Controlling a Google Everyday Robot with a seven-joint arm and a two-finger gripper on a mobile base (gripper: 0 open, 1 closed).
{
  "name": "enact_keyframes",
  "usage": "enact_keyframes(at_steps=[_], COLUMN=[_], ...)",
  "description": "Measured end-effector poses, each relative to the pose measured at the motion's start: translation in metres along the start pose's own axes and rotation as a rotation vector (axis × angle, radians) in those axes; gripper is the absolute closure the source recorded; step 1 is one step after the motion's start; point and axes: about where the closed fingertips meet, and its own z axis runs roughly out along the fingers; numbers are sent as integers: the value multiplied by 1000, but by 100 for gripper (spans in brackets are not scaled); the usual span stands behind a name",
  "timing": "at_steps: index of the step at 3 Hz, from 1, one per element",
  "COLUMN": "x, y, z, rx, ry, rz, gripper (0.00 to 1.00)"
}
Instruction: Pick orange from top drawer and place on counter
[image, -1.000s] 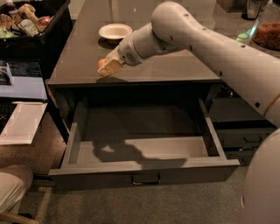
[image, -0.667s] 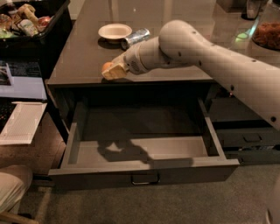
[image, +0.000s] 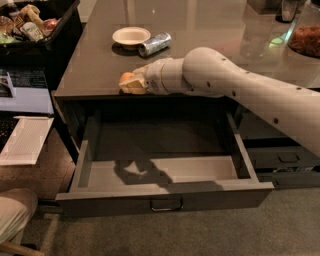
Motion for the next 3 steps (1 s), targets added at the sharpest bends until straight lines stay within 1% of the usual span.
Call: enact_keyframes(at_steps=[1,2,3], x=[-8,-17,-22], y=[0,2,7], z=[-6,-8,-1], rx=[48,73,81], ry=[-30,-46,-28], rz=[-10,-26,-48], gripper=[100,100,100])
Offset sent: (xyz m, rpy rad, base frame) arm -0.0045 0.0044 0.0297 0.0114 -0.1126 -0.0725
